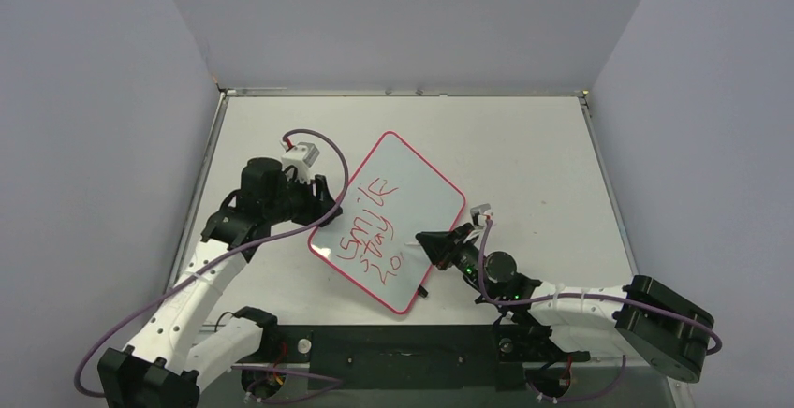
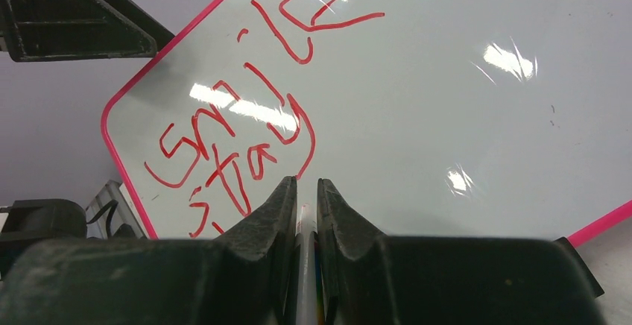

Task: Write a sentence on the whiteboard
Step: Hold the whiteboard on the whiteboard stand, then write a sentence on the whiteboard.

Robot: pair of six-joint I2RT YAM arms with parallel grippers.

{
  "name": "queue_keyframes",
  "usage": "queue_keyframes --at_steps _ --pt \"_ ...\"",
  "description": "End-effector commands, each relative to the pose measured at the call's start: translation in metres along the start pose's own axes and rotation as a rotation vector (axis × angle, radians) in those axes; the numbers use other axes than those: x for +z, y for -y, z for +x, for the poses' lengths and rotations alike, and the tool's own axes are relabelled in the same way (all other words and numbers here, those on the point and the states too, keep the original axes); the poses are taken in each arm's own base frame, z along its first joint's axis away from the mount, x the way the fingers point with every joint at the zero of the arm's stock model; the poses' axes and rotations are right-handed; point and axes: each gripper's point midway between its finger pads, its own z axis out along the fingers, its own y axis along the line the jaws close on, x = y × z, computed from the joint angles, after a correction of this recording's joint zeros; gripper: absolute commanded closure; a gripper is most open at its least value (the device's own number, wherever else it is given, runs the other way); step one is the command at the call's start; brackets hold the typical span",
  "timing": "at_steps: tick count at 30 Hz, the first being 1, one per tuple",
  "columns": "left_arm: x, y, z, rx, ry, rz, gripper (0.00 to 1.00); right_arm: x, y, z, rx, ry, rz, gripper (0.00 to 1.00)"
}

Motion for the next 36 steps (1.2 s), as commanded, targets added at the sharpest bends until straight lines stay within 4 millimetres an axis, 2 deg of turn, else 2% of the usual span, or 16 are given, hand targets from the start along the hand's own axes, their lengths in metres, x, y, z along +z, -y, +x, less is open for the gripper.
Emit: queue_keyframes --at_steps 1,10,20,30,36 --pt "0.003 0.010 -0.010 -0.014 0.027 0.072 0.52 0.004 -0.018 -0.017 0.012 0.056 -0.062 1.00" --pt "0.011 0.010 0.004 -0.041 -0.034 0.141 0.55 0.004 -0.027 -0.010 -0.011 0.016 -0.115 1.00" --pt "0.016 0.007 0.011 -0.037 -0.047 0.147 0.78 0.012 -0.021 0.002 -0.038 -0.020 -0.096 1.00" --pt "0.016 0.008 0.012 -0.028 -0.048 0.156 0.88 0.021 -0.018 0.002 -0.040 -0.006 -0.067 1.00" --pt "0.016 0.006 0.012 -0.024 -0.048 0.151 0.95 0.021 -0.001 0.002 -0.059 -0.004 0.013 1.00"
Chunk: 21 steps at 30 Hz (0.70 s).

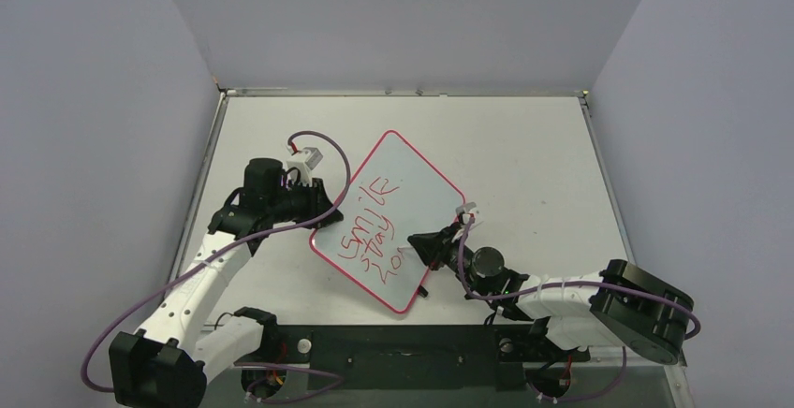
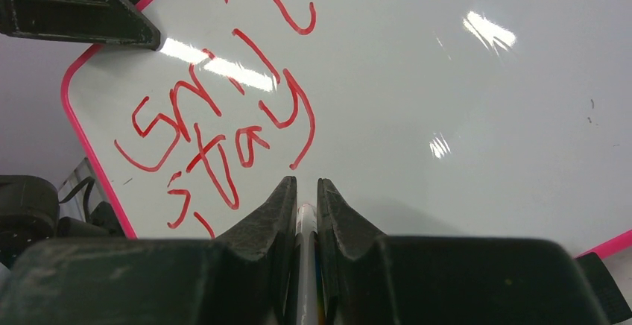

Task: Write a sentence on the whiteboard

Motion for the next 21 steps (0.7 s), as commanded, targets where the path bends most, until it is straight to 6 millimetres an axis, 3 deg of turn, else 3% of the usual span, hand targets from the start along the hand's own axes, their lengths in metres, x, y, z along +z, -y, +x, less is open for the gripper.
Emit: queue_keyframes --at_steps 1,4,10,21 --pt "0.000 0.003 -0.010 0.051 0.044 0.020 0.96 0.006 0.004 -0.019 -0.011 0.070 0.048 1.00" --pt "0.000 0.003 -0.010 0.053 0.044 0.021 0.98 0.005 0.017 -0.019 -0.019 0.071 0.106 1.00" --pt "-0.001 0.003 -0.010 0.054 0.049 0.016 1.00 0.005 0.024 -0.013 -0.034 0.043 0.140 1.00" --pt "-0.003 0.003 -0.013 0.061 0.061 0.010 1.00 -0.004 0.023 0.000 -0.022 -0.010 0.136 1.00"
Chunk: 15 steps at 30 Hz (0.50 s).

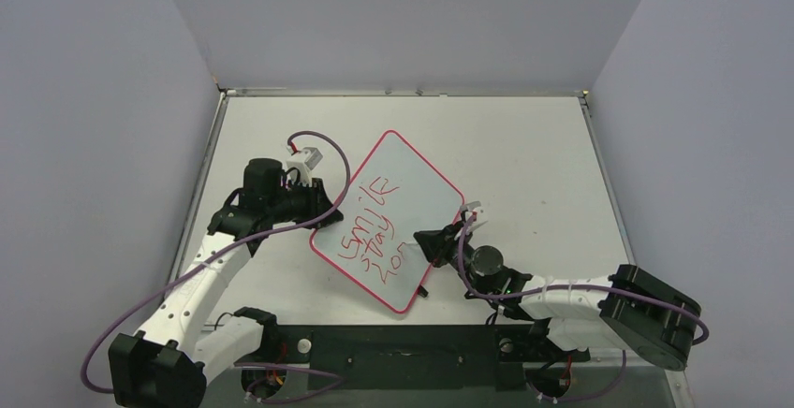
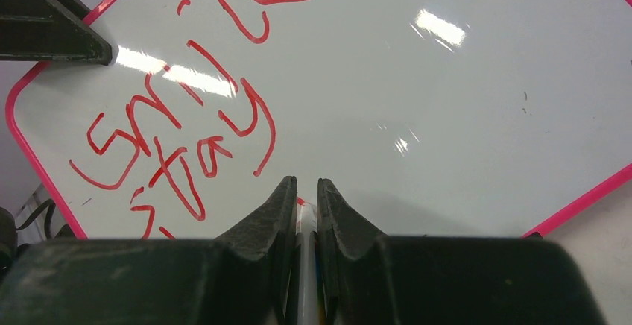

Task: Write a sentence on the whiteboard

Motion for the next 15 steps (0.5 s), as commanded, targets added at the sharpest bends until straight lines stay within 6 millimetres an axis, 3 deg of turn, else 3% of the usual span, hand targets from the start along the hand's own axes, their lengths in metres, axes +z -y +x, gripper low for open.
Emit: queue_keyframes --at_steps 1,7,15 --pt "-0.002 0.002 -0.012 0.062 0.056 0.009 1.00 -0.002 0.003 0.007 -0.006 -0.033 0.021 1.00" --pt "-0.002 0.001 -0.011 0.062 0.057 0.006 1.00 -0.004 -0.006 0.019 -0.013 -0.066 -0.012 1.00" --pt "-0.003 0.001 -0.012 0.067 0.060 0.005 1.00 -0.004 -0.017 0.018 0.019 -0.054 -0.061 1.00"
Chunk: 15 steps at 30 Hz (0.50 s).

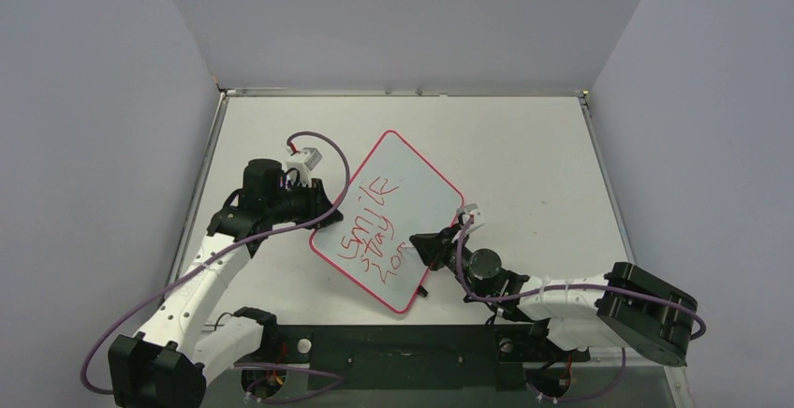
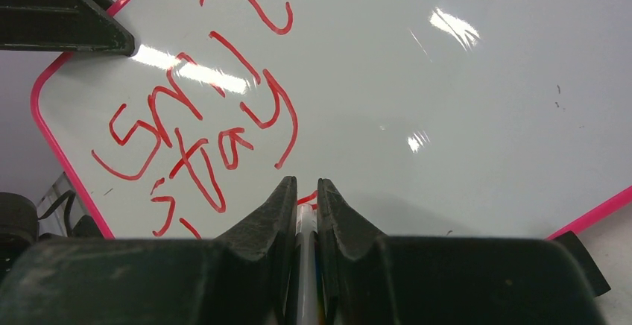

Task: Write a sentence on the whiteboard

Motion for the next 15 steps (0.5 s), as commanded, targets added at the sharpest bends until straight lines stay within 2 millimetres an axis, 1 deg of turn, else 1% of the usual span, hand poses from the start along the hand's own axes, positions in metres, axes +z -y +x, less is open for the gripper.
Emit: queue_keyframes --at_steps 1,5,6,7,8,9,10,11,15 --pt "-0.002 0.001 -0.012 0.064 0.054 0.004 1.00 -0.002 -0.006 0.010 0.010 -0.036 -0.031 1.00" --pt "-0.002 0.001 -0.012 0.066 0.054 0.004 1.00 -0.004 -0.009 0.001 0.014 -0.014 -0.039 1.00" --pt "-0.002 0.001 -0.012 0.066 0.054 0.003 1.00 -0.005 -0.012 -0.005 0.019 0.004 -0.045 1.00" --pt "-0.002 0.001 -0.011 0.066 0.054 0.002 1.00 -0.006 -0.010 -0.006 0.015 -0.001 -0.036 1.00" --pt "-0.002 0.001 -0.012 0.067 0.055 0.003 1.00 -0.008 -0.013 -0.013 0.015 0.020 -0.044 1.00" --pt "-0.002 0.001 -0.012 0.068 0.056 0.003 1.00 -0.009 -0.012 -0.013 0.008 0.010 -0.037 1.00" --pt "-0.002 0.001 -0.012 0.069 0.056 0.003 1.00 -0.011 -0.015 -0.021 0.008 0.030 -0.044 1.00" --pt "-0.002 0.001 -0.012 0.069 0.057 0.003 1.00 -0.012 -0.013 -0.022 0.002 0.027 -0.037 1.00" --pt "-0.003 0.001 -0.013 0.070 0.058 0.002 1.00 -0.016 -0.014 -0.036 -0.005 0.058 -0.033 1.00"
